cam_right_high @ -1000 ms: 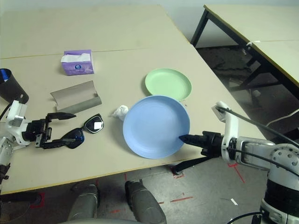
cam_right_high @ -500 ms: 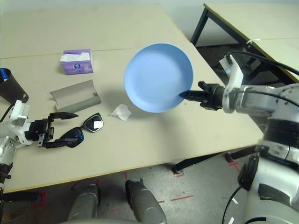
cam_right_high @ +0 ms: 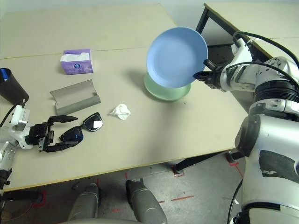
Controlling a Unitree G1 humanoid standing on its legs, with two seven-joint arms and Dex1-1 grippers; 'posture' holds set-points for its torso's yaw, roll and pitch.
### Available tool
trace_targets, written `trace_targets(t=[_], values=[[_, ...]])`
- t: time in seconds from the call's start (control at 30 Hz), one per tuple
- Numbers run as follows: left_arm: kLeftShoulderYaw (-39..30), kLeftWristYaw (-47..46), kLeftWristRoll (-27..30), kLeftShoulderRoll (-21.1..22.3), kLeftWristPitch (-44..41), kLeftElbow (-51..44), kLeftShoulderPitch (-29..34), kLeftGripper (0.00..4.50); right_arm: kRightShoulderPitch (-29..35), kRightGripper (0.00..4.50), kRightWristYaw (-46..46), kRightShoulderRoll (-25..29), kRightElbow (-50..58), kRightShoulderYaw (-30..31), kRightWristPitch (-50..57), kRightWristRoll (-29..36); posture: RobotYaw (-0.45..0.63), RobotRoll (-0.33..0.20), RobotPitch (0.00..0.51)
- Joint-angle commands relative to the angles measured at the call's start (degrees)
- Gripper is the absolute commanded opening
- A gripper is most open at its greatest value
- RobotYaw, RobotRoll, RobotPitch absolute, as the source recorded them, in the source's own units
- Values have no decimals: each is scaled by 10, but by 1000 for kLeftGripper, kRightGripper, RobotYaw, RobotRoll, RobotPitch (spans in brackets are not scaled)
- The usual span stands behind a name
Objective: Organize and tidy the items on the table.
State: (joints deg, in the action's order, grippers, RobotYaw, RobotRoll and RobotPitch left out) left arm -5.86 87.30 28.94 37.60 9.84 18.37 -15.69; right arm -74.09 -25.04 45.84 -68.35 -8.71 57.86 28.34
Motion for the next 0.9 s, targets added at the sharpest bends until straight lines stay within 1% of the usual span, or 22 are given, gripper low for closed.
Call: trace_targets(t=[0.03, 0.27, 0.53, 0.8, 0.9], values=[[-3, -2, -6, 4, 5, -9, 9, 4500, -6, 17, -23, -2, -21, -6, -7, -35, -41, 0, 170], [-2, -2, -5, 6, 5, -7, 6, 4500, 12, 17, -30, -10, -33, -27, -13, -66, -49, 0, 172], [0, 0, -6, 7, 3, -7, 2, 4500, 18, 17, -11, -23, -38, -66, -25, -75, -54, 0, 178], [-3, -1, -5, 13, 2, -6, 4, 4500, 22, 17, -14, -37, -37, -72, -18, -86, -45, 0, 182], [-4, -2, -4, 13, 2, -8, 6, 4500, 22, 736, -19, -39, -36, -72, -14, -92, -46, 0, 183]])
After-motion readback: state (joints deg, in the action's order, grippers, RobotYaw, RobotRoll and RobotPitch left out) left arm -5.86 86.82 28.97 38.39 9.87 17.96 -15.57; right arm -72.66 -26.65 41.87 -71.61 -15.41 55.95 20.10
